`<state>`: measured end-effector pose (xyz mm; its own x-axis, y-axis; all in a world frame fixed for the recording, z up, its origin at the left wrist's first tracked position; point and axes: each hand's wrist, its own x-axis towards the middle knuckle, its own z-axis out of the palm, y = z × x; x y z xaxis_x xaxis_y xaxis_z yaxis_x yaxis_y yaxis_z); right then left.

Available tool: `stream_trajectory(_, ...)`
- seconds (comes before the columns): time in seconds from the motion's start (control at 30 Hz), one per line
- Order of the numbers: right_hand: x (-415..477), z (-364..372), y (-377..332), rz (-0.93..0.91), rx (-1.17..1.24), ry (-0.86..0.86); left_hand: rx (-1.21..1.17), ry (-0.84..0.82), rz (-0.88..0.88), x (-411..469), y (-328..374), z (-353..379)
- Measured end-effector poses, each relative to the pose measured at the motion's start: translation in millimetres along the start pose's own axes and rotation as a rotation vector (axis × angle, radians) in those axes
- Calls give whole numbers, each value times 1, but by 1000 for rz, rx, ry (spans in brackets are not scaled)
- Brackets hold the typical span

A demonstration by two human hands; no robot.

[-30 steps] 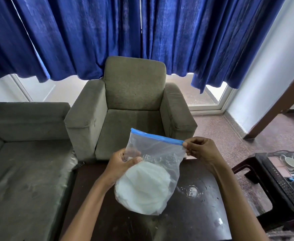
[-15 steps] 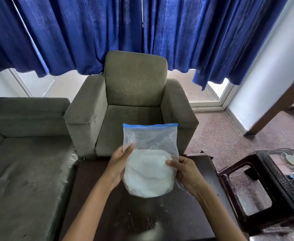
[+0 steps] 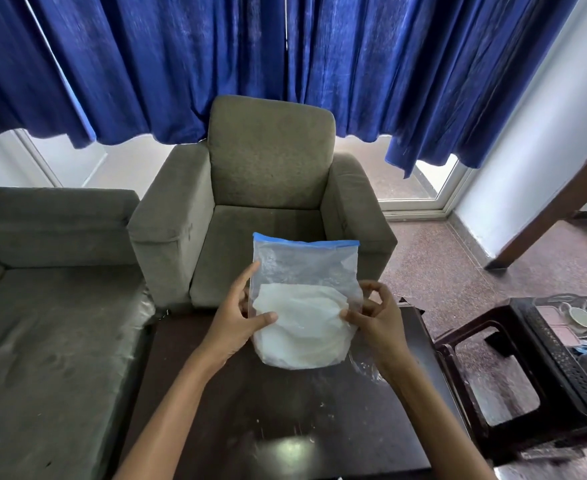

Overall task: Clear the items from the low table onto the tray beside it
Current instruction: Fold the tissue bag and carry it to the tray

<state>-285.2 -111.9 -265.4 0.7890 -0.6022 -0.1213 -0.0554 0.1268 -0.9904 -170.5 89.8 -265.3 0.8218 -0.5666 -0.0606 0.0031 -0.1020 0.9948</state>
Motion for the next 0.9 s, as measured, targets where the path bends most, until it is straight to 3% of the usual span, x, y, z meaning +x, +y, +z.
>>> stream_trajectory(0.17,-1,-2,4,-202,-308,-67,169,-86,23,3,-2,-5)
stream_trajectory(0.37,-1,-1,-4,-247,-651,45,446,118,55,6,-5,-9)
stream_trajectory(0.5,-2,-1,-6,-234,-633,65,521,123,30,10,-11,-15)
stream_trajectory(0.63,-7,-1,-14,8,-161,-68,226,8,-142,8,-9,-18)
stream_trajectory(0.7,-5,6,-3,83,-163,-40,100,-90,-215,1,-2,-8)
stream_trajectory(0.9,-14,26,13,-3,-277,142,-108,-33,-274,-4,-8,5)
